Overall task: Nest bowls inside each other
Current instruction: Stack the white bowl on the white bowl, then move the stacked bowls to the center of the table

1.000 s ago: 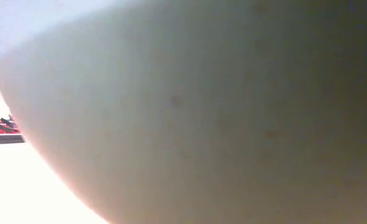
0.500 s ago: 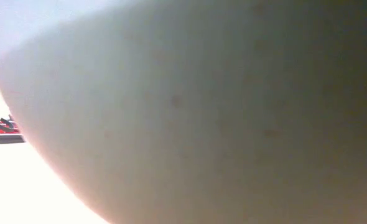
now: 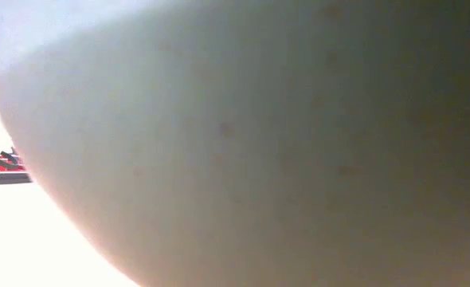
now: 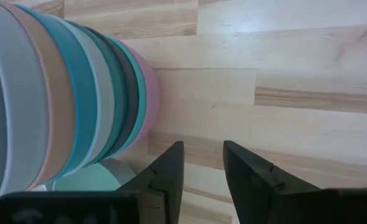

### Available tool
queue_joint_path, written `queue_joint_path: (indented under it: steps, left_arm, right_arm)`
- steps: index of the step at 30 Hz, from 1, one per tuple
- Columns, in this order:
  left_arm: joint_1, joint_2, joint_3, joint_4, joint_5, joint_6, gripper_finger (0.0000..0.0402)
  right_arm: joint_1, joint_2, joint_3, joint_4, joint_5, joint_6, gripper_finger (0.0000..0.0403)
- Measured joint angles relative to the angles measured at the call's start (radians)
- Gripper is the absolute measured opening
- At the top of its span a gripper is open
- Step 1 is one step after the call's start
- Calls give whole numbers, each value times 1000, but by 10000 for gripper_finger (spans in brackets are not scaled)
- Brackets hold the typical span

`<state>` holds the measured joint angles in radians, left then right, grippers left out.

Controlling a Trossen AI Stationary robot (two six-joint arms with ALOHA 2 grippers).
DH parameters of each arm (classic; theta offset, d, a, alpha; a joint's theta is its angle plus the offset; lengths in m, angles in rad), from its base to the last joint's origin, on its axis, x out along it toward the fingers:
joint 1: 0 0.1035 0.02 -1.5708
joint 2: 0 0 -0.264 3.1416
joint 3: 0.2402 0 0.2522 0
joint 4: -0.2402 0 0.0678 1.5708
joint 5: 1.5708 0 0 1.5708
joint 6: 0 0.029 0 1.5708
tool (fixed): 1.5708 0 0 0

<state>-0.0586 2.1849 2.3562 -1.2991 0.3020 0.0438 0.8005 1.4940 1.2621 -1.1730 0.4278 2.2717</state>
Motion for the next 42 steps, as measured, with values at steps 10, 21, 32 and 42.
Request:
queue_joint_path:
  steps: [10, 21, 32, 42]
  left_arm:
    - [7, -59, 0, 14, -35, 0, 150]
    - [23, -77, 0, 8, -157, 24, 153]
    - [27, -87, -3, 22, -151, 53, 37]
    - [28, -71, -5, 28, -159, 67, 11]
  right_arm:
    - [0, 0, 0, -6, 0, -3, 134]
    - [0, 0, 0, -4, -1, -3, 134]
    - [0, 0, 0, -4, -4, -3, 134]
    - [0, 0, 0, -4, -7, -2, 134]
